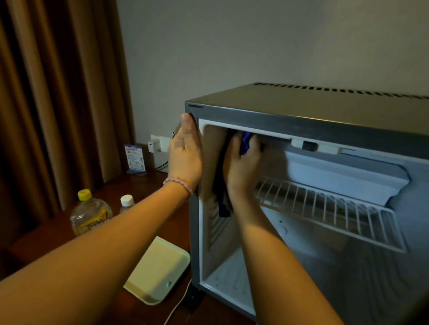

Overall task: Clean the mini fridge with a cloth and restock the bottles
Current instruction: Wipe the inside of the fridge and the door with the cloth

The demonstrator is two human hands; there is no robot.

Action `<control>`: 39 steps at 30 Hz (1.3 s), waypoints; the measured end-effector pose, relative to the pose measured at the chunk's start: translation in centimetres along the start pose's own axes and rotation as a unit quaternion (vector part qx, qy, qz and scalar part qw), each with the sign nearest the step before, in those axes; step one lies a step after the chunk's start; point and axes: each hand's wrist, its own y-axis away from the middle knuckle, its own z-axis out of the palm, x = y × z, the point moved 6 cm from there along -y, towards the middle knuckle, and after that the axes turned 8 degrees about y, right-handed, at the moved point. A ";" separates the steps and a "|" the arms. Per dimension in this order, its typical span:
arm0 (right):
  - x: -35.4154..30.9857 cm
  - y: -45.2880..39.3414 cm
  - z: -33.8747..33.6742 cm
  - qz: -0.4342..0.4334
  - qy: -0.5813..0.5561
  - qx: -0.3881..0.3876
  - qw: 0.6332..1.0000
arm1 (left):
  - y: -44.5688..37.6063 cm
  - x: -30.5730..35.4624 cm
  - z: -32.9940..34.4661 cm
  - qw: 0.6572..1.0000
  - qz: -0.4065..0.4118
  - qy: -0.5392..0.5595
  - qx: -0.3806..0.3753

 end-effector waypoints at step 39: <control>0.8 1.0 -8.0 -0.230 0.491 -0.287 0.790 | 1.1 0.1 -0.5 0.994 -0.043 -0.039 0.088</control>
